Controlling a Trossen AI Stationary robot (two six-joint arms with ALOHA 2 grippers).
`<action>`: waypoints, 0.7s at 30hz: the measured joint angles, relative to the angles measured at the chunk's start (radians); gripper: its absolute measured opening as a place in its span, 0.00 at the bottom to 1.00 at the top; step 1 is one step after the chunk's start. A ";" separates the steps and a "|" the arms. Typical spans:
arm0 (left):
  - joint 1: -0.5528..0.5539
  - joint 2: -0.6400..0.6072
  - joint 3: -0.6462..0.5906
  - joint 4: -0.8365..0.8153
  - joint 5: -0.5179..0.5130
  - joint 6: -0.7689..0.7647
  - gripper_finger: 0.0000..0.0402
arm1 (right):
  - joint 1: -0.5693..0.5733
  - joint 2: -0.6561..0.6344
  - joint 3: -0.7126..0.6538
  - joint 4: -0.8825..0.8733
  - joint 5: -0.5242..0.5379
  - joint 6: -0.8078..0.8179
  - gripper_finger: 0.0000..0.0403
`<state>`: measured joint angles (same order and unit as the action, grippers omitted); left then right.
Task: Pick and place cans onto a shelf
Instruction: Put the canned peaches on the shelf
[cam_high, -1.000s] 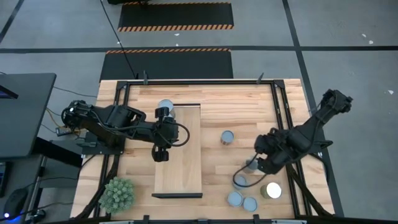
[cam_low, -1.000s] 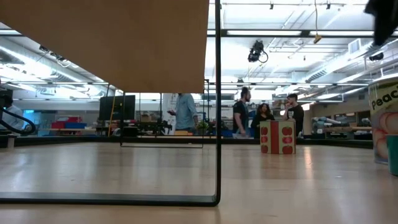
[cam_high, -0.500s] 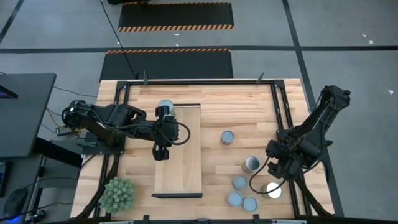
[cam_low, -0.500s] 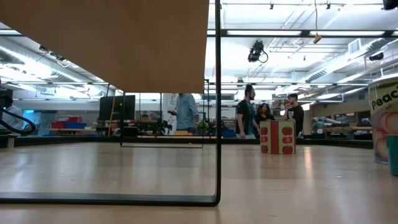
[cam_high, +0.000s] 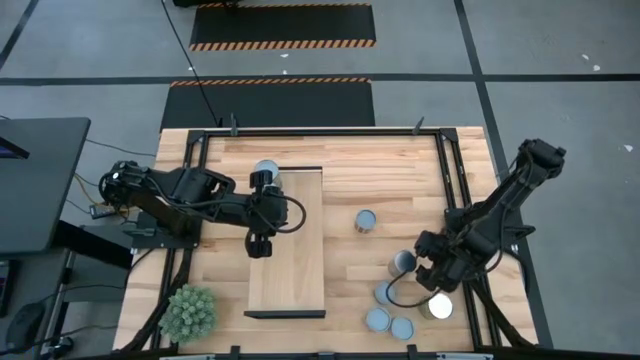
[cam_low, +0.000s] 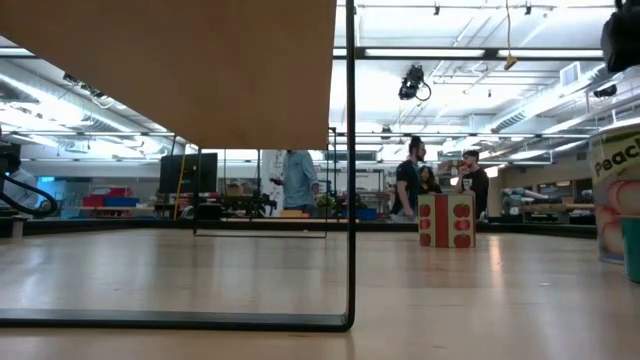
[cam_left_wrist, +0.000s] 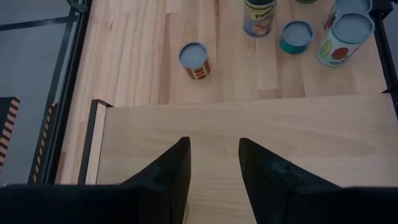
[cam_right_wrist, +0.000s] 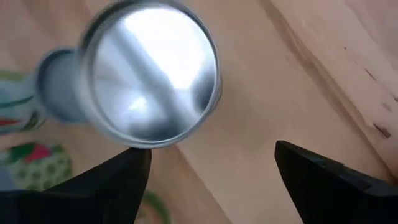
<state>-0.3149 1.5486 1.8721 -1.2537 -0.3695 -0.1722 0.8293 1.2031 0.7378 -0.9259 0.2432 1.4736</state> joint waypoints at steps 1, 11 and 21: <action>0.000 0.000 0.000 0.000 0.000 0.000 0.35 | -0.007 0.009 -0.005 0.001 0.008 -0.005 0.87; 0.000 0.000 0.000 0.000 0.000 0.000 0.35 | -0.152 0.105 -0.014 0.104 0.082 -0.221 0.87; 0.000 0.000 0.000 0.001 0.000 0.000 0.35 | -0.338 0.189 -0.013 0.288 0.064 -0.525 0.87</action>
<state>-0.3153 1.5486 1.8721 -1.2526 -0.3698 -0.1719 0.4917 1.3923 0.7245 -0.6382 0.3075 0.9483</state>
